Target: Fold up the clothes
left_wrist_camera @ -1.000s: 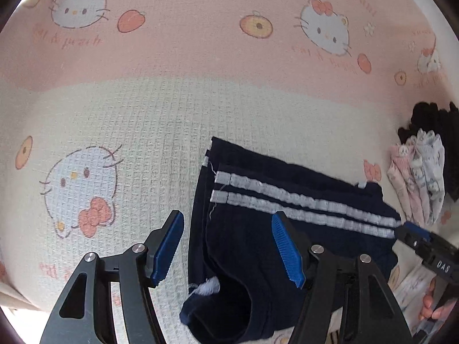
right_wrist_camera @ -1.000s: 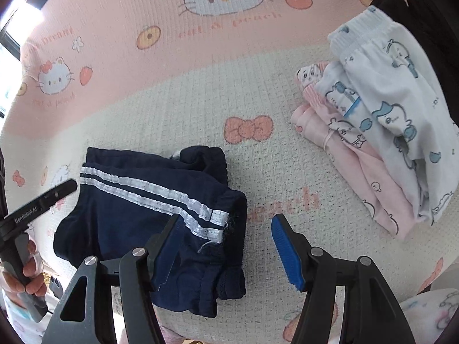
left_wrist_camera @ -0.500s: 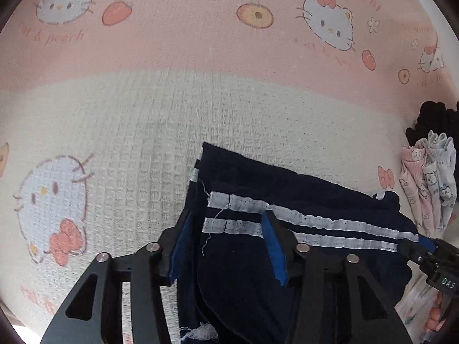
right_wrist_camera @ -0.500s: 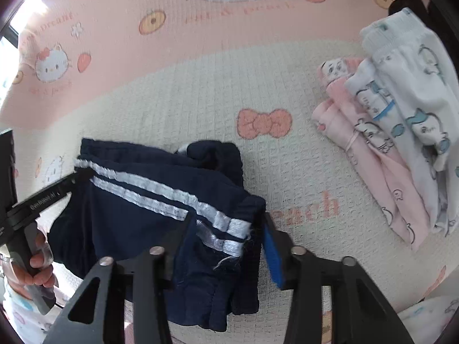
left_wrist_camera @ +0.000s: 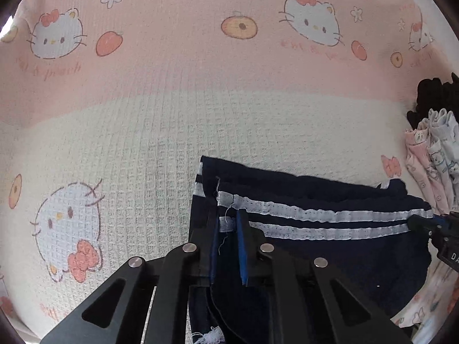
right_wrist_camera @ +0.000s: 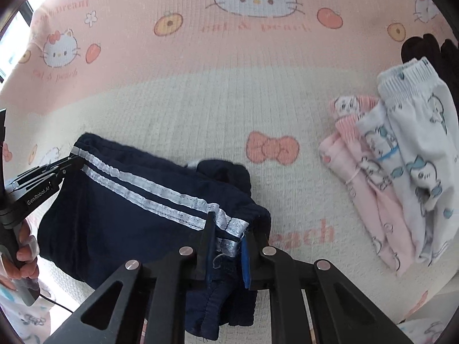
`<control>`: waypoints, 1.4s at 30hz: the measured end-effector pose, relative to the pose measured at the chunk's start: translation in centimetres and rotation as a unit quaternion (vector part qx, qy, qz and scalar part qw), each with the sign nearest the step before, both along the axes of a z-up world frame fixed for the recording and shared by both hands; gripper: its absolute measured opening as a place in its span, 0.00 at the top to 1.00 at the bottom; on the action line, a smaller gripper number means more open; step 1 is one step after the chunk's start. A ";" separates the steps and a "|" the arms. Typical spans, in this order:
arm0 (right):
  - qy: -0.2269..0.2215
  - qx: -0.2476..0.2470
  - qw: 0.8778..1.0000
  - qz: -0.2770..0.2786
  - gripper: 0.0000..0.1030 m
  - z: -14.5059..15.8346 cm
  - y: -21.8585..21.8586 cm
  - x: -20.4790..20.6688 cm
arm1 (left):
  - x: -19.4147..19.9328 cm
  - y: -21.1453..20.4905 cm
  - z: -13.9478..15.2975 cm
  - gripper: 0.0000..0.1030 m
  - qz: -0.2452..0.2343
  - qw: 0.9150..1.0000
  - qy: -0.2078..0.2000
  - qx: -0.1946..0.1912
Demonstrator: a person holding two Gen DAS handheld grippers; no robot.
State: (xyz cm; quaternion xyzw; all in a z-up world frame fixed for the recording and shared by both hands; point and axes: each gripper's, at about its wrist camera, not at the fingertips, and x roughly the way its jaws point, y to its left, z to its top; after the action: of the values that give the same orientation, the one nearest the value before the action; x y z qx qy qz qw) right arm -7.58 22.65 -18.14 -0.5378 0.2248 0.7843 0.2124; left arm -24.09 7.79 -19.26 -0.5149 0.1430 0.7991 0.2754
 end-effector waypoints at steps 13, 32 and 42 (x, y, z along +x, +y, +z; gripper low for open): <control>0.021 0.000 1.000 -0.012 0.88 -0.1 1.4 0.0 | -2.1 0.5 1.0 0.91 0.018 0.999 0.024 -0.019; 0.061 -0.060 0.992 -0.092 0.34 2.2 1.4 5.8 | 0.3 -7.2 4.1 0.42 0.133 0.979 -0.108 0.109; 0.120 -0.169 0.963 -0.175 0.33 0.2 0.1 9.3 | 5.3 -9.6 4.3 0.42 0.128 0.985 -0.086 0.076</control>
State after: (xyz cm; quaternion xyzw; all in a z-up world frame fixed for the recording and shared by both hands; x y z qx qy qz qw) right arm 1.77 22.75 -17.97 -0.4205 0.4679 0.7444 0.2239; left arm -18.80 -1.79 -14.98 -0.5736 -0.0100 0.7888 0.2205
